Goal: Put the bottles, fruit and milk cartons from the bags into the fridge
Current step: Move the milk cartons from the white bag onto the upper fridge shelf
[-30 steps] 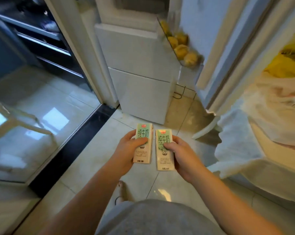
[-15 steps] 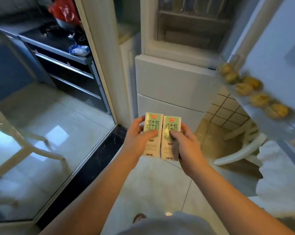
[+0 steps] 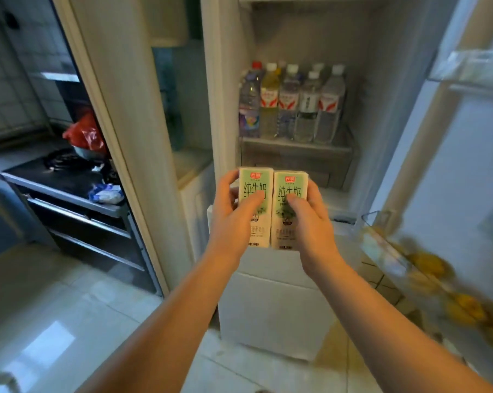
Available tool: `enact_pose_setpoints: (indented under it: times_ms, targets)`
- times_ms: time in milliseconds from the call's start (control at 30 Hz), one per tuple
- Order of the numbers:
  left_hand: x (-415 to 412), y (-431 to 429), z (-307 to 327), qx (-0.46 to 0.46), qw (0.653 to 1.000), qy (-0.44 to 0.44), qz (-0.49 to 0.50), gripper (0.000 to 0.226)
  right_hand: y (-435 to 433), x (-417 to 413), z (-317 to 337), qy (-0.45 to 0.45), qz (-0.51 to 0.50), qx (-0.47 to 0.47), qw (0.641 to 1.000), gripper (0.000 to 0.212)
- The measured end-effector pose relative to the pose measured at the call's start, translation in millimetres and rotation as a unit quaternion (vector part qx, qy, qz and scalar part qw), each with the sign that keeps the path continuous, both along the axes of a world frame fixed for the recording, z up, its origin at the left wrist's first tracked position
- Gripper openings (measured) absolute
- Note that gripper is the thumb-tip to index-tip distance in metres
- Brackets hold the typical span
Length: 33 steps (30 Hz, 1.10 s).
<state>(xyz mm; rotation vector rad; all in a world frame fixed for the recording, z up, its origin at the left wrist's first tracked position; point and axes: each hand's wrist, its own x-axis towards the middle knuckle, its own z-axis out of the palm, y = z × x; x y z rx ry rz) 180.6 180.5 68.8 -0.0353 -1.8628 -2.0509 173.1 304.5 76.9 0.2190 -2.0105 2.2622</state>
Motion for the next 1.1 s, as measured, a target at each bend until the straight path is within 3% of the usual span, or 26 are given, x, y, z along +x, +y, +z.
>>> enact_pose_setpoints:
  times_ms: [200,333,400,533,700,867,1100]
  targets:
    - [-120,8,94,-0.018,0.992,0.124,-0.002,0.025,-1,-118,85,0.133,-0.015,-0.044,0.990,0.031]
    - [-196,19,154,-0.003,0.982,0.186,-0.027,0.032,7,-188,146,0.214,-0.032,-0.050,0.975,0.033]
    - [-227,25,180,-0.012,0.977,0.211,-0.041,0.041,11,-215,173,0.248,-0.036,-0.060,0.966,0.033]
    - [-279,34,229,-0.021,0.960,0.272,-0.059,0.029,20,-261,220,0.310,-0.050,-0.075,0.946,0.033]
    - [-329,42,286,-0.027,0.942,0.323,-0.084,0.033,29,-304,273,0.366,-0.060,-0.057,0.927,0.043]
    - [-376,53,334,-0.042,0.937,0.333,-0.095,0.031,39,-350,316,0.376,-0.107,-0.033,0.920,0.046]
    - [-440,77,370,-0.071,0.960,0.234,-0.138,0.038,62,-404,345,0.300,-0.199,0.036,0.932,0.045]
